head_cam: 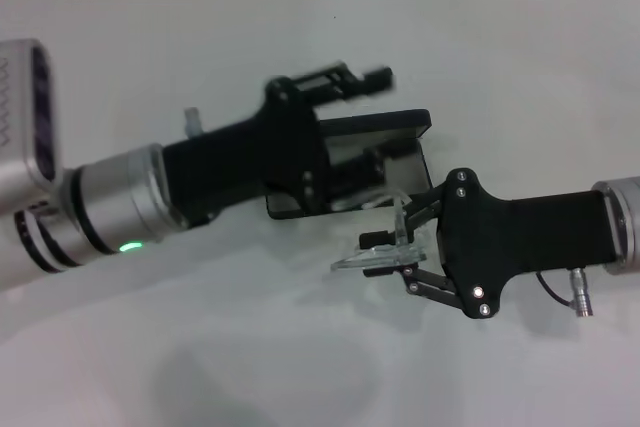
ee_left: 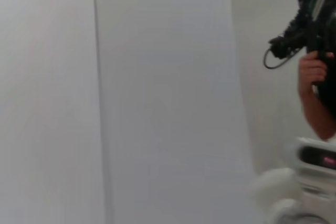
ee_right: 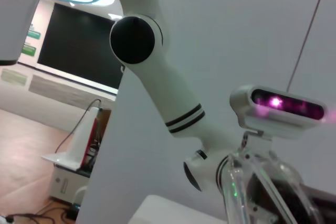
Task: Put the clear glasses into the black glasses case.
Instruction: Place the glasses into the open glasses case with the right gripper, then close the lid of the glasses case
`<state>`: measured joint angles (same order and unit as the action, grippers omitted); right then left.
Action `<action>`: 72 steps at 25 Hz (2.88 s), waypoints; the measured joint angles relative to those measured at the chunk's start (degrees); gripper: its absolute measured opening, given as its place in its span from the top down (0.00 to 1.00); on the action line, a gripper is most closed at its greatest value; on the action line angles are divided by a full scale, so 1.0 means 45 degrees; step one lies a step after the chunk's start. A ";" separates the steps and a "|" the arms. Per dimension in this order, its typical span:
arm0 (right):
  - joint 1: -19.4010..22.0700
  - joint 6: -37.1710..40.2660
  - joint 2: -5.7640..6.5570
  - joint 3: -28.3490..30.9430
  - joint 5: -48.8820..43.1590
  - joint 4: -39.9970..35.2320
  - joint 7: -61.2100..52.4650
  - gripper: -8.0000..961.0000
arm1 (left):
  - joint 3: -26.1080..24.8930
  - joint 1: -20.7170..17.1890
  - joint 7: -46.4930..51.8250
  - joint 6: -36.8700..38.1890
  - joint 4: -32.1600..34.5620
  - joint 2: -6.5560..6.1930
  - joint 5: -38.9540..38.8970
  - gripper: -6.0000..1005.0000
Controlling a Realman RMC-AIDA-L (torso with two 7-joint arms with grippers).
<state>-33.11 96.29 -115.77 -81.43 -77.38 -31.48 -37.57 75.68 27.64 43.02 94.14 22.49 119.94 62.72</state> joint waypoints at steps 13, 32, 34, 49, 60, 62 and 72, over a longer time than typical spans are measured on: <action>0.2796 -1.0182 -0.0094 -0.4407 -0.0204 -0.5777 -0.0841 0.85 | -0.2833 -0.0788 -0.0349 -0.1312 -0.1069 -0.0034 -0.0947 0.38; 0.2175 -1.8773 -0.0093 -0.9875 0.0452 -0.6300 -0.0909 0.79 | -0.2687 -0.0615 0.0141 -0.1702 -0.1092 -0.0031 -0.0806 0.37; 0.2191 -1.8922 -0.0094 -0.9969 0.0453 -0.6313 -0.0909 0.78 | -0.2676 -0.0614 0.0143 -0.1702 -0.1092 -0.0032 -0.0785 0.37; 0.2215 -1.9005 -0.0092 -1.0312 0.0743 -0.6276 -0.0910 0.74 | -0.2483 -0.0575 0.0338 -0.1700 -0.1111 -0.0008 -0.0636 0.36; 0.2687 -1.8770 -0.0007 -1.0204 0.0740 -0.6997 -0.0900 0.72 | -0.2482 -0.0682 0.0344 -0.1626 -0.1112 -0.0022 -0.0636 0.35; 0.2760 -1.8565 0.0008 -1.0177 0.0751 -0.7113 -0.0901 0.72 | -0.2482 -0.0703 0.0343 -0.1619 -0.1112 -0.0028 -0.0637 0.35; 0.3183 -1.3713 0.0227 -0.8088 0.0535 -0.7349 -0.1977 0.71 | -0.2506 -0.0748 0.0344 -0.1640 -0.1044 -0.0032 -0.0638 0.34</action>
<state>-18.79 34.59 -114.75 -117.82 -74.97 -64.55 -46.47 64.41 24.27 44.56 86.76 17.79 119.79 59.85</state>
